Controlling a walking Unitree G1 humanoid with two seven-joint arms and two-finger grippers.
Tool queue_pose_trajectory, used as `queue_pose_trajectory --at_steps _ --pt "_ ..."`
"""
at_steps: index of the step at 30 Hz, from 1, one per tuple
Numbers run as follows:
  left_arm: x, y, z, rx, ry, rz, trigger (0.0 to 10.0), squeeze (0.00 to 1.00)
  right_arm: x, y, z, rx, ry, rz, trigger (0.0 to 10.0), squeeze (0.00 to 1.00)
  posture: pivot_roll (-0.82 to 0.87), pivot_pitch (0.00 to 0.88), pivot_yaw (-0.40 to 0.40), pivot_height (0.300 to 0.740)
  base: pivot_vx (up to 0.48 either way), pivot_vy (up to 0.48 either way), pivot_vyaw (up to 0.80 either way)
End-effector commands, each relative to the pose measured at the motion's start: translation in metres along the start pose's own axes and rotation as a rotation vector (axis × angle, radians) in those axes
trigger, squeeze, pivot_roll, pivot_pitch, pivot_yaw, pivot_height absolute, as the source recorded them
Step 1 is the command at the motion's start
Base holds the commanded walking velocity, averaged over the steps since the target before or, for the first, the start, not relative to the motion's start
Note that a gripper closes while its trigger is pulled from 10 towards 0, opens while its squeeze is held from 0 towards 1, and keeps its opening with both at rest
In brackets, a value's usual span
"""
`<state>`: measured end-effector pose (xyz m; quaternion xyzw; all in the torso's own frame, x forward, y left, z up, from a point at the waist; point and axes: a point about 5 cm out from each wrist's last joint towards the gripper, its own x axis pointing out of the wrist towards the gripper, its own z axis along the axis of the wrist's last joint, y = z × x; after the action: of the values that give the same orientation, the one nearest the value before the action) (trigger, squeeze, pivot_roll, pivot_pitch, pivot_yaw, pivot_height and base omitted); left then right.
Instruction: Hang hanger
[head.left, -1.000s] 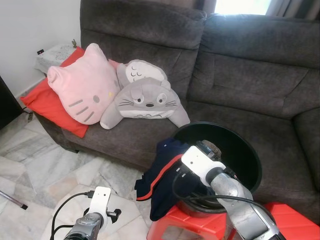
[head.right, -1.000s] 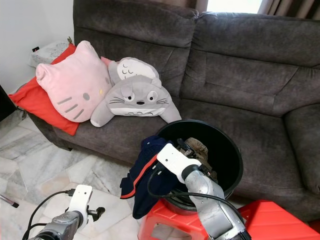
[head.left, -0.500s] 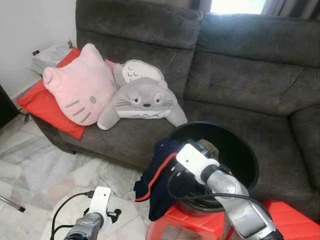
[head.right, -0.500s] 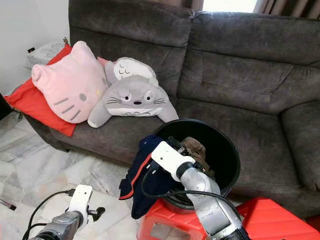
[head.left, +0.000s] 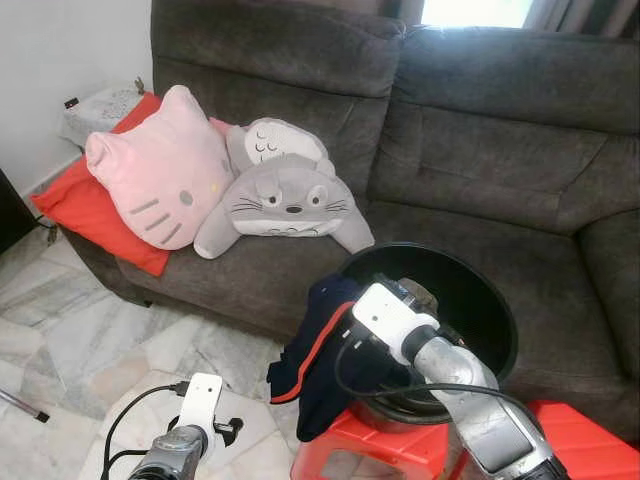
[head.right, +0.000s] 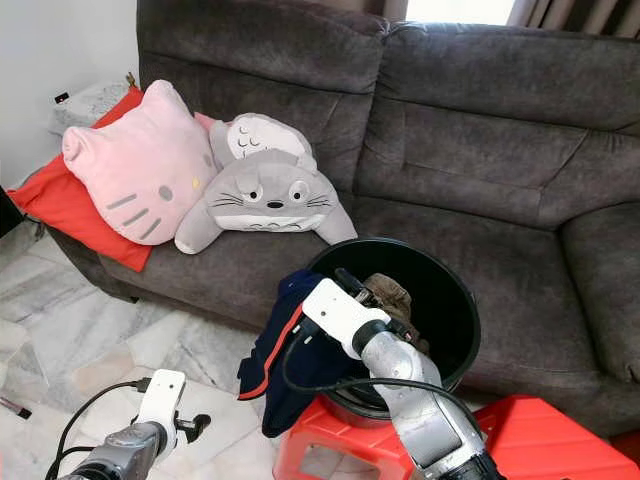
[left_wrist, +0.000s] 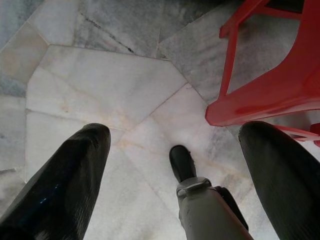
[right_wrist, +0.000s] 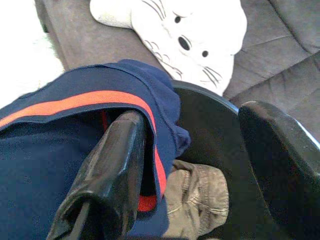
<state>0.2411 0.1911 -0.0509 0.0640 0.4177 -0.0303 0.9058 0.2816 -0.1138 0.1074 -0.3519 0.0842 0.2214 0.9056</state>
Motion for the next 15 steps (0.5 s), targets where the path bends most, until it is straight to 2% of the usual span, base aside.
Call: queue_pose_trajectory --at_steps 1,6,15 --pt "0.001 -0.002 0.003 0.011 -0.003 -0.011 10.0 0.0 0.001 -0.011 0.003 -0.005 -0.009 -0.053 10.0 0.0 -0.12 0.0 -0.035 0.74 0.0 0.0 0.0" --pt "0.001 -0.002 0.003 0.011 -0.003 -0.011 10.0 0.0 0.001 -0.012 0.003 -0.001 -0.002 -0.059 10.0 0.0 -0.12 0.0 -0.035 0.74 0.0 0.0 0.0" --pt "0.001 -0.003 0.003 0.011 -0.003 -0.013 10.0 0.0 -0.001 0.001 -0.011 0.018 0.082 0.013 10.0 0.0 -0.12 0.0 -0.035 0.74 0.0 0.0 0.0"
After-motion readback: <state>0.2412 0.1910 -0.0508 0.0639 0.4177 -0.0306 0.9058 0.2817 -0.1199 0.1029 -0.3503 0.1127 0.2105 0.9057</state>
